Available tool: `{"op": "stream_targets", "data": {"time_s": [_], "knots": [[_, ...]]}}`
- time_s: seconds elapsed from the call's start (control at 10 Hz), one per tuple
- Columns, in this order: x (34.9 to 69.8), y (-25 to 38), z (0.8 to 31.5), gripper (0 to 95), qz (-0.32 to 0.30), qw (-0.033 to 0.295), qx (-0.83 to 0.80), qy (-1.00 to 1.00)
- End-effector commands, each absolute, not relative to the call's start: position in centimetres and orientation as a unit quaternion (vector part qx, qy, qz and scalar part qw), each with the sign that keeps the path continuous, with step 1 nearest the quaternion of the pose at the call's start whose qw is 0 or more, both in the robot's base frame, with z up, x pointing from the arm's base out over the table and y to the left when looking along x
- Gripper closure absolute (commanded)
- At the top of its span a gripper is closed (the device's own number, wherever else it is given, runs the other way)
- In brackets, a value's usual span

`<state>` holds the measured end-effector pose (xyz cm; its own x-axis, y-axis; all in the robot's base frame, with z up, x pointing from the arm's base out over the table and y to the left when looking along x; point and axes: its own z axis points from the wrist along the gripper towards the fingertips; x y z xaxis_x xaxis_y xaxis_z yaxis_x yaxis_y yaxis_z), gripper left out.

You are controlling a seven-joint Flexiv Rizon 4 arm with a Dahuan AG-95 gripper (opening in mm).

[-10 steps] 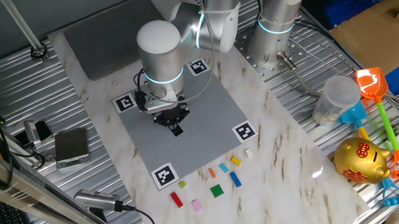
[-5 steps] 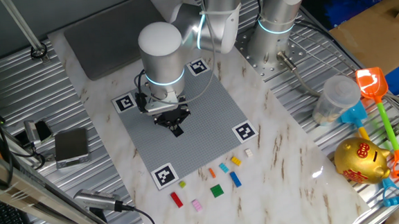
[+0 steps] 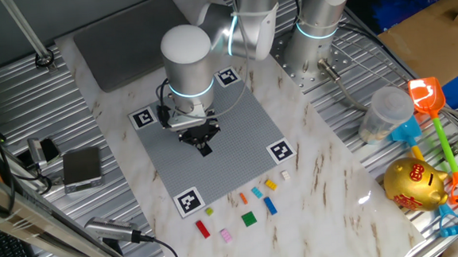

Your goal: Build with small Lego blocks

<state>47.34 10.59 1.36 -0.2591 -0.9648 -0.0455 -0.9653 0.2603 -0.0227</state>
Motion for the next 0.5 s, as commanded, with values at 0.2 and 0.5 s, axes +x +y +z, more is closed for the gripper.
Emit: {"op": "stream_targets", "data": {"time_s": [0.2,0.5], "knots": [[47.37,10.57,0.59,95.0,0.007,0.027,-0.606,0.795],[47.39,10.63,0.39,95.0,0.006,0.028,-0.612,0.790]]}}
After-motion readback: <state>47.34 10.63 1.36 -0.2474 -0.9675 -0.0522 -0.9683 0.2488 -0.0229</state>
